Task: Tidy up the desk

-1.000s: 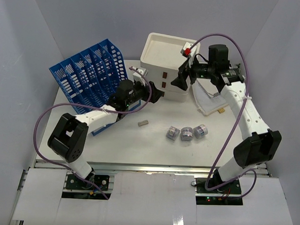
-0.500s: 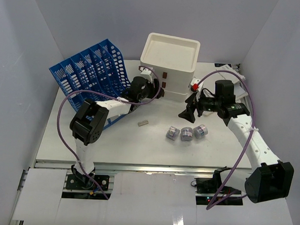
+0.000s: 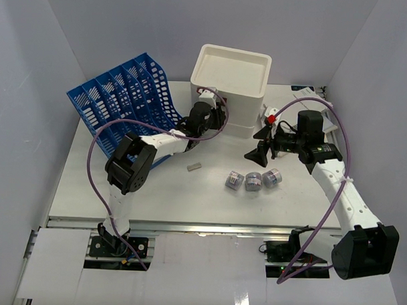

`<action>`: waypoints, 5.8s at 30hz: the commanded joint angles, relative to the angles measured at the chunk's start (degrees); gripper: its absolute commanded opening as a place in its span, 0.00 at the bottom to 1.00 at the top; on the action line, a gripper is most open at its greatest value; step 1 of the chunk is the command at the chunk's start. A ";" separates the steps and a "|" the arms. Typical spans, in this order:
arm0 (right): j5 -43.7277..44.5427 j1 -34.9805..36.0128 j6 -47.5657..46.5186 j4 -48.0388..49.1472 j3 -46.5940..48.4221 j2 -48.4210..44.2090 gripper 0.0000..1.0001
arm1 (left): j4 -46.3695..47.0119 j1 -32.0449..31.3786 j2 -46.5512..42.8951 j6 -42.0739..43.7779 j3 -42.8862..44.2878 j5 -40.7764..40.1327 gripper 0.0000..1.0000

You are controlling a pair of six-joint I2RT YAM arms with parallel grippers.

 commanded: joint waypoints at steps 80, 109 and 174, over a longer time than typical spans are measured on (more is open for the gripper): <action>42.56 -0.28 8.20 -10.12 -8.50 9.57 0.94 | -27.43 -0.74 -76.36 17.24 -43.84 9.45 0.98; 35.78 0.37 5.47 -7.99 -0.35 3.33 0.11 | -27.39 -0.74 -74.39 16.20 -43.88 13.13 0.98; -3.79 -8.21 -4.08 0.39 -16.85 -12.80 0.90 | -26.27 -23.59 -18.88 -0.71 -16.45 -2.51 0.97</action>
